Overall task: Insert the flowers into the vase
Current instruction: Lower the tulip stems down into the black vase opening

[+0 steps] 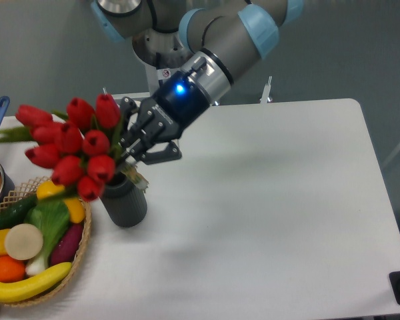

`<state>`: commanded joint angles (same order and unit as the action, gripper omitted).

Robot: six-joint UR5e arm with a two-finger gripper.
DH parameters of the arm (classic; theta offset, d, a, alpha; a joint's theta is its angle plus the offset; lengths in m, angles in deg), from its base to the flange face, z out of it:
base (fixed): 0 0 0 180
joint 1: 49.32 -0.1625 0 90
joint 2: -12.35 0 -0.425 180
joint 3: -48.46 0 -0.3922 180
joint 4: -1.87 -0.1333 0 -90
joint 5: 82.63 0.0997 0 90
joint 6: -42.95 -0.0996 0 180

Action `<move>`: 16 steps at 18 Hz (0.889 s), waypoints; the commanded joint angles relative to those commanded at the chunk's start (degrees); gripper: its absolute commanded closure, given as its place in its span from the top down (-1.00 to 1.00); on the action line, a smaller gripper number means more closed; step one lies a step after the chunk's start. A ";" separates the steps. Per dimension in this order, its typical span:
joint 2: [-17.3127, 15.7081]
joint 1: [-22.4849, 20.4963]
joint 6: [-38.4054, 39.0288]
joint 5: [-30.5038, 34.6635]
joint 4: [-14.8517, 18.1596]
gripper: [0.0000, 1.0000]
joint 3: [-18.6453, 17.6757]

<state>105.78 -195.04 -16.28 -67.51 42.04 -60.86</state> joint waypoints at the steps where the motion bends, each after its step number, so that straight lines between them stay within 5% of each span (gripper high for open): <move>1: -0.79 0.00 0.00 -0.09 0.09 -1.00 -0.88; 16: -0.01 3.25 -3.61 -0.26 0.09 -1.00 -5.28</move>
<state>105.78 -191.79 -19.89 -67.77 42.13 -66.14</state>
